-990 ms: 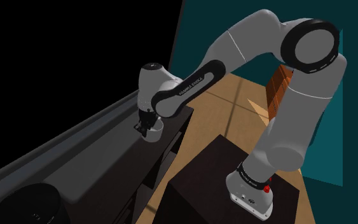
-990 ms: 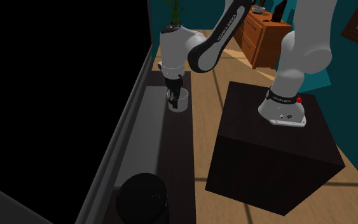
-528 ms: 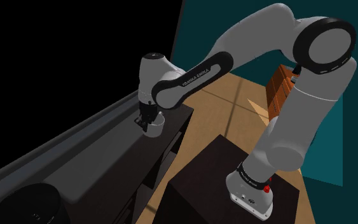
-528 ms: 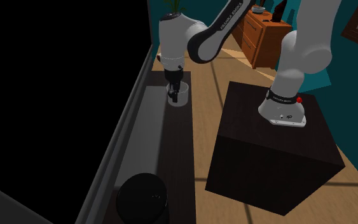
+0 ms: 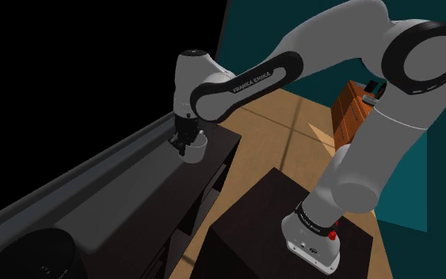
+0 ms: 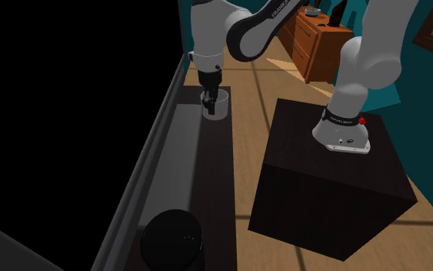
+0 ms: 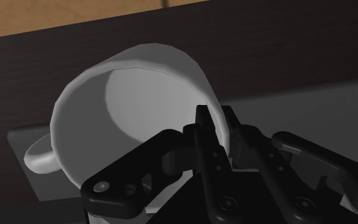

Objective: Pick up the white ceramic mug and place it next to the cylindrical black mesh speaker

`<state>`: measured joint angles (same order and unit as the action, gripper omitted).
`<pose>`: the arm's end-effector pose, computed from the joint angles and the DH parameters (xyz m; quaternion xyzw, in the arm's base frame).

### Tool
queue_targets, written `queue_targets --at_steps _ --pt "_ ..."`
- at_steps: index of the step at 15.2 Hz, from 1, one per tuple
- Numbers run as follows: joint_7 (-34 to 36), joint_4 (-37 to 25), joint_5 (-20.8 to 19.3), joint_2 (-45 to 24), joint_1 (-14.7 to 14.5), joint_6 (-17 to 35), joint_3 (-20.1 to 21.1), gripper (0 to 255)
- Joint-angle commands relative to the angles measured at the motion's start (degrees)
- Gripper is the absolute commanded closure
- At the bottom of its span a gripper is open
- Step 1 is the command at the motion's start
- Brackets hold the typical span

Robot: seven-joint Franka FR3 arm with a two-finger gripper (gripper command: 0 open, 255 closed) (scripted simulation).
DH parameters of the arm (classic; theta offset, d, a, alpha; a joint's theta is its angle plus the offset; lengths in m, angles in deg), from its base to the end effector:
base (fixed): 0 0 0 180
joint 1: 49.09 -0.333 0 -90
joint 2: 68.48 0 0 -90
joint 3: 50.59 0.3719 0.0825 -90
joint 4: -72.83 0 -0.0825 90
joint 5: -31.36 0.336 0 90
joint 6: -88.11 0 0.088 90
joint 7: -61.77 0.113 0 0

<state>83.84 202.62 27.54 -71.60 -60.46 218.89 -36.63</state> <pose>0.4429 0.2062 0.4161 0.9984 0.0506 -0.0088 0.0238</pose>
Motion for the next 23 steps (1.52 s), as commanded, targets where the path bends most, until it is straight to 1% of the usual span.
queue_targets --at_steps 1,16,23 --pt "-0.31 -0.61 0.32 0.78 0.04 -1.38 0.00 255" --pt "-2.03 -6.12 2.29 6.49 0.12 -12.37 -0.08 255" --pt "8.07 -9.38 2.06 3.78 -4.66 -13.34 5.11 255"
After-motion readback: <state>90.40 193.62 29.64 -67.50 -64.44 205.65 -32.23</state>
